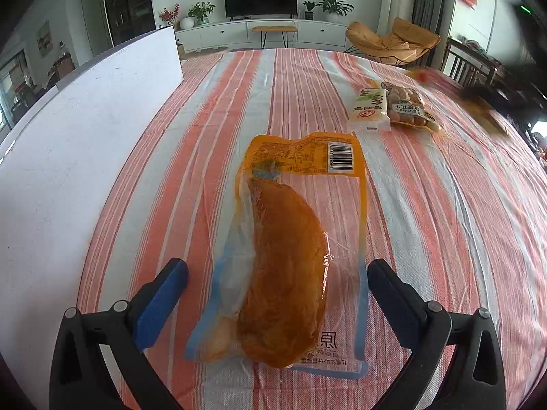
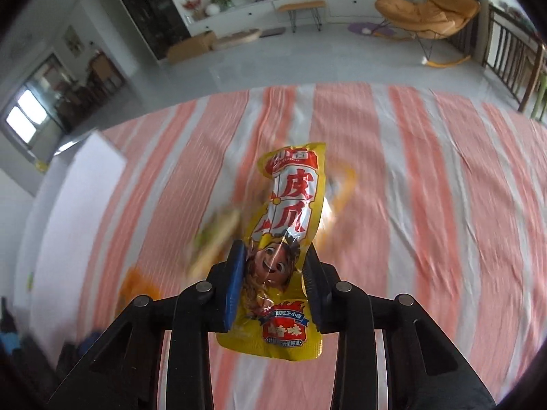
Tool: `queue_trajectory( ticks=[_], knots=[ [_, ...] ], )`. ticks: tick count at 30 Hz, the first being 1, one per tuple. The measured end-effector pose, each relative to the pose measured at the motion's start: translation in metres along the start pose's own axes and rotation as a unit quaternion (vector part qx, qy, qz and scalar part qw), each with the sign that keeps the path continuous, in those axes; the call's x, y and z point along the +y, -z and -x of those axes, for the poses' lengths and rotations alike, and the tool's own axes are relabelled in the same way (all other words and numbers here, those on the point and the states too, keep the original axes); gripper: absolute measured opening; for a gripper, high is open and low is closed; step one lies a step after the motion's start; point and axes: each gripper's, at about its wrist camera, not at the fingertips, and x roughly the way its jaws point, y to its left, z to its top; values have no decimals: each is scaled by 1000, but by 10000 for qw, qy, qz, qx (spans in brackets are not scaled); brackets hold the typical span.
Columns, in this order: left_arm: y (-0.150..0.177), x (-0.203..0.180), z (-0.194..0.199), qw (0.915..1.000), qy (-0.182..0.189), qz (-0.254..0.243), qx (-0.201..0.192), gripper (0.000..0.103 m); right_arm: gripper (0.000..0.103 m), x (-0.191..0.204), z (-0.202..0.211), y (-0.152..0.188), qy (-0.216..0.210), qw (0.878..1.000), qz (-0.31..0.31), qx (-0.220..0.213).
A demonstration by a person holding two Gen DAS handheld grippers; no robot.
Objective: Organize snacks
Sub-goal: 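Grasp the yellow snack stick bag with the right tool and place it on the table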
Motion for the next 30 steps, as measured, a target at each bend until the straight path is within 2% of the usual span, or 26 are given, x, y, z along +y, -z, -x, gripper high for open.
queue_trajectory(
  ticks=[2, 6, 8, 9, 11, 12, 15, 18, 21, 30],
  knots=[
    [0, 0, 0, 10000, 1, 0, 0, 103, 34, -12, 23, 37, -109, 9999, -14, -11],
    [0, -1, 0, 10000, -1, -1, 0, 103, 34, -32, 43, 135, 96, 9998, -168, 90],
    [0, 0, 0, 10000, 2, 1, 0, 103, 36, -38, 49, 174, 97, 9990, -377, -201],
    [0, 0, 0, 10000, 2, 0, 0, 103, 45, -40, 54, 184, 122, 9979, -412, -486],
    [0, 0, 0, 10000, 7, 4, 0, 103, 73, -36, 61, 198, 337, 9952, -412, -822],
    [0, 0, 0, 10000, 10, 6, -1, 103, 100, -34, 61, 200, 385, 9943, -367, -925],
    [0, 0, 0, 10000, 9, 4, 0, 103, 103, -18, 47, 195, 911, 9935, 77, -678],
    [0, -1, 0, 10000, 7, 4, 0, 103, 102, -2, 37, 197, 1446, 9873, 445, -478],
    [0, -1, 0, 10000, 9, 7, 1, 103, 103, -8, 37, 199, 1323, 9890, 462, -468],
    [0, -1, 0, 10000, 11, 8, 1, 103, 103, -8, 37, 199, 1339, 9888, 475, -467]
  ],
)
